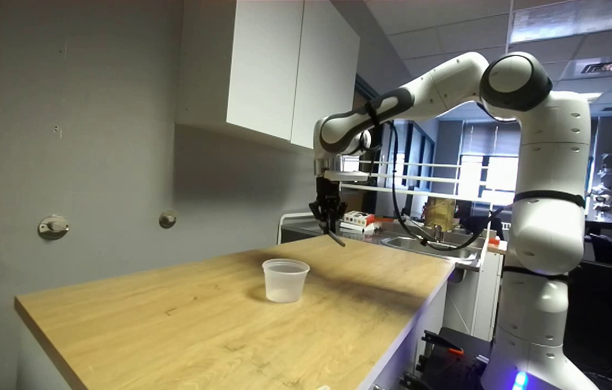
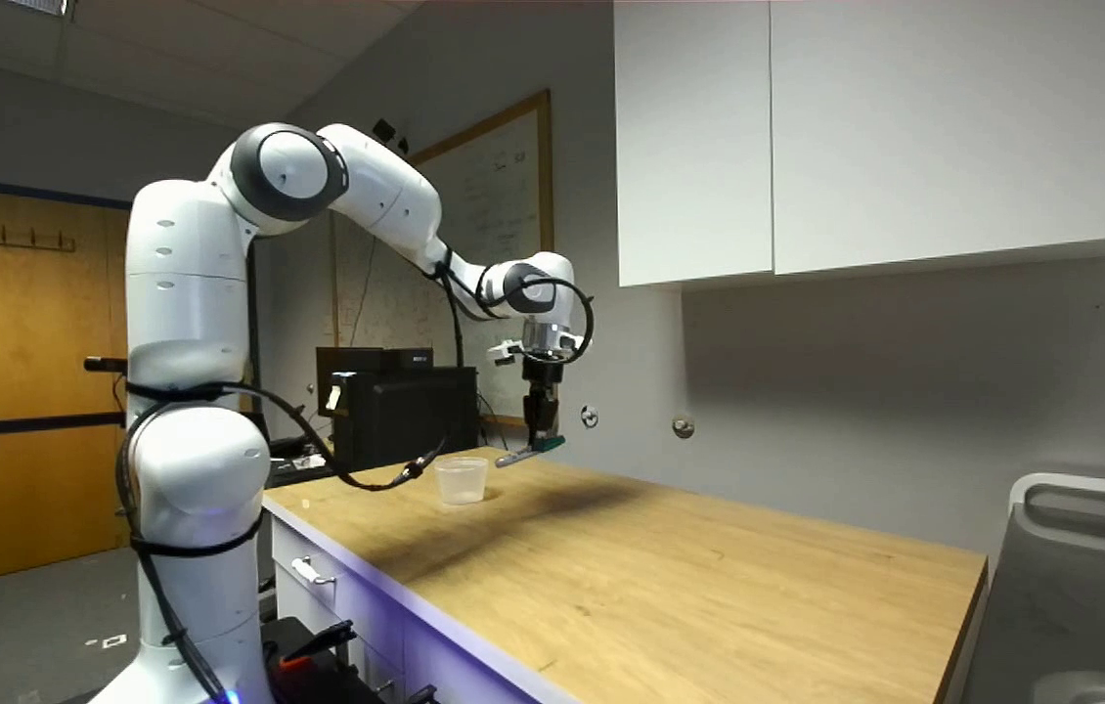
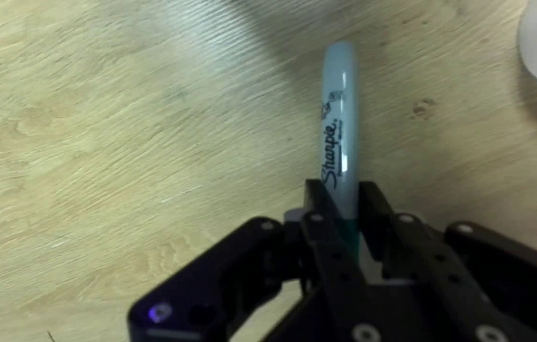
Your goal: Put the marker in the bowl
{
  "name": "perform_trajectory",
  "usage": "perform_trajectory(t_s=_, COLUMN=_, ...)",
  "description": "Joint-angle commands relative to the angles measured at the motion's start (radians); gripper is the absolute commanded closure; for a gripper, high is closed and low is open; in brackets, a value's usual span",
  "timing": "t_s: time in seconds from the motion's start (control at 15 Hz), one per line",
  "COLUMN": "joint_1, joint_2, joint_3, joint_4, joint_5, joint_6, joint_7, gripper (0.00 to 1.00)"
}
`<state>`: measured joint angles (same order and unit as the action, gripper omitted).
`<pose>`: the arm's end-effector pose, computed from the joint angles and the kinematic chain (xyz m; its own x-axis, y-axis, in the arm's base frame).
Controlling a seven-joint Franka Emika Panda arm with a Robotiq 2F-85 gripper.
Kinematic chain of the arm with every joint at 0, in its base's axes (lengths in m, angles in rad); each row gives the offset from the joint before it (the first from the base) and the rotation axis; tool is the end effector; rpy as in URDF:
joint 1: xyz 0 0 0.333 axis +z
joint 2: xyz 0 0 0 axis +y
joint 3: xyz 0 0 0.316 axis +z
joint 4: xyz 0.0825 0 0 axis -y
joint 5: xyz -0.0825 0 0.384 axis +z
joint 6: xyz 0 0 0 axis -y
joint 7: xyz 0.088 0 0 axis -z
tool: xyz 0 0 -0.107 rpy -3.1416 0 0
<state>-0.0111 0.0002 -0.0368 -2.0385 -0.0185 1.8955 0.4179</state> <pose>0.5337 -0.0269 0.4310 0.8877 -0.4434 -0.1238 -0.4375 -0.8963 0.0730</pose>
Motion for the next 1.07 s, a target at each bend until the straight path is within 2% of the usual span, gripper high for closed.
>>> perform_trajectory(t_s=0.0, joint_1=0.033, joint_2=-0.067, joint_3=0.048, joint_4=0.007, joint_5=0.021, joint_6=-0.019, joint_7=0.117, gripper=0.89)
perform_trajectory(t_s=0.33, joint_1=0.081, joint_2=-0.097, joint_3=0.127, joint_4=0.032, joint_5=0.01, joint_6=-0.017, joint_7=0.219, gripper=0.89)
perform_trajectory(t_s=0.53, joint_1=0.105, joint_2=-0.074, joint_3=0.164, joint_4=0.054, joint_5=-0.003, joint_6=0.02, joint_7=0.246, gripper=0.89)
perform_trajectory(t_s=1.0, joint_1=0.14, joint_2=0.016, joint_3=0.2, joint_4=0.079, joint_5=-0.035, joint_6=0.075, joint_7=0.271, gripper=0.89)
